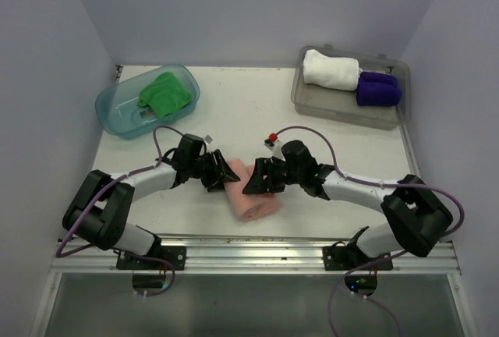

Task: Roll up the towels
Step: Roll the towel

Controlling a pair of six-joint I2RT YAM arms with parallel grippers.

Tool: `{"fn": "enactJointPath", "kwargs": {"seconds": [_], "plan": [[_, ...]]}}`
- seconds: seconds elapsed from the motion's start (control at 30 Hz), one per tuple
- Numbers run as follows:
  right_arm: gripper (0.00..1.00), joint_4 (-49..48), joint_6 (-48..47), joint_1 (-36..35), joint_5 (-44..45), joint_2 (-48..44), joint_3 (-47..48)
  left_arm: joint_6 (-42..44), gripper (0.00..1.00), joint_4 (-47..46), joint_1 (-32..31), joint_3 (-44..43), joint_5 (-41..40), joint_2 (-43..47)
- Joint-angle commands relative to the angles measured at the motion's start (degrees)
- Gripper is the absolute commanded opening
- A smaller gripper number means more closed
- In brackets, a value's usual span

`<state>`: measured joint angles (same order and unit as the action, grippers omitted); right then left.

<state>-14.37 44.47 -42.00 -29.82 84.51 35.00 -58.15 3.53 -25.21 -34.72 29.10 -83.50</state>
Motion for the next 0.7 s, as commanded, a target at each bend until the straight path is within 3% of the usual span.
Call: {"fn": "enactJointPath", "kwargs": {"seconds": [0.0,0.13,0.3,0.47,0.67], "plan": [[0.73,22.52,-11.4,-2.2,13.8,-5.84,5.76,-0.47,0.52,1.39,-0.63,-1.32,-2.73,-0.61],[0.75,36.66,-16.95,-9.4,31.45,-8.39,16.04,-1.61,0.51,1.3,-0.71,-0.61,-3.0,-0.34],[0.75,43.36,-22.93,-23.29,48.76,-4.1,24.66,-1.53,0.51,1.92,-0.8,-0.52,-3.17,0.1],[0.75,48.38,-25.48,-32.6,58.73,4.34,32.49,-1.35,0.51,2.36,-0.8,-0.7,-3.17,0.1],[0.75,48.12,-26.1,-34.55,63.3,12.86,35.57,-1.18,0.51,2.8,-0.8,-0.7,-3.61,0.27]]}}
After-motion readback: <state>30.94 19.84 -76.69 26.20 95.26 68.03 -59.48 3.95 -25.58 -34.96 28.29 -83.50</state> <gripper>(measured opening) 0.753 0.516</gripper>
